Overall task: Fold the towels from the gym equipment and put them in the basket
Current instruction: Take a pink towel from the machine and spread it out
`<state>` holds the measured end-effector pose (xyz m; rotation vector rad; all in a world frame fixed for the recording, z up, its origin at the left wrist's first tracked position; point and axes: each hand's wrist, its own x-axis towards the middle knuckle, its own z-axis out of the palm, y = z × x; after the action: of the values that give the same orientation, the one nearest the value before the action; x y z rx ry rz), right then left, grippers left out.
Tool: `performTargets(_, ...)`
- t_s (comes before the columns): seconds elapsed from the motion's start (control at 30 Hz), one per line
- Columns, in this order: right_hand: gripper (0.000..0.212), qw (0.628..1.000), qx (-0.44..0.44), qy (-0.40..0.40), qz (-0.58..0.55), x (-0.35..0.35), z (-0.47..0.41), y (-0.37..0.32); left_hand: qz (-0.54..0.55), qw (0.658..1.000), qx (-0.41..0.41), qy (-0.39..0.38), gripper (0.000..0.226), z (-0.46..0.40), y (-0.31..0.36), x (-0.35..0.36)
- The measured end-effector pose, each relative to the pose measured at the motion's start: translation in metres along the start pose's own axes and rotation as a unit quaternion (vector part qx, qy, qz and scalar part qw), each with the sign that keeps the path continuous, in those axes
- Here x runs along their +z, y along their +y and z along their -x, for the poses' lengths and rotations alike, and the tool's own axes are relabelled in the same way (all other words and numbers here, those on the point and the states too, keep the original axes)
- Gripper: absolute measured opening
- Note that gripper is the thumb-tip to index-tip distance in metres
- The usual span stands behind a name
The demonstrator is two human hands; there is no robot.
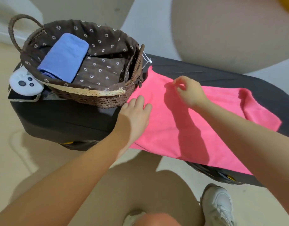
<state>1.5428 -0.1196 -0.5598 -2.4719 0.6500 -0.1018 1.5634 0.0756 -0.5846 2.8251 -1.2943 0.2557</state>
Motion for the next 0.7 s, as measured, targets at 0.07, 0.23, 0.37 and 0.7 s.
performTargets(0.07,0.025,0.999,0.011,-0.016,0.042,-0.018,0.015,0.019,0.051,0.997,0.062,-0.012,0.03,-0.013,0.019,-0.008)
performTargets(0.23,0.027,0.992,0.078,0.055,0.081,-0.068,0.043,0.085,0.167,0.974,0.14,-0.069,0.03,-0.04,0.077,-0.014)
performTargets(0.37,0.023,0.977,0.136,0.135,0.094,-0.091,0.064,0.143,0.221,0.955,0.154,-0.127,0.034,-0.061,0.126,-0.011)
performTargets(0.7,0.018,0.949,0.292,0.108,-0.043,-0.151,0.086,0.245,0.267,0.94,0.16,-0.143,0.035,-0.108,0.257,-0.003)
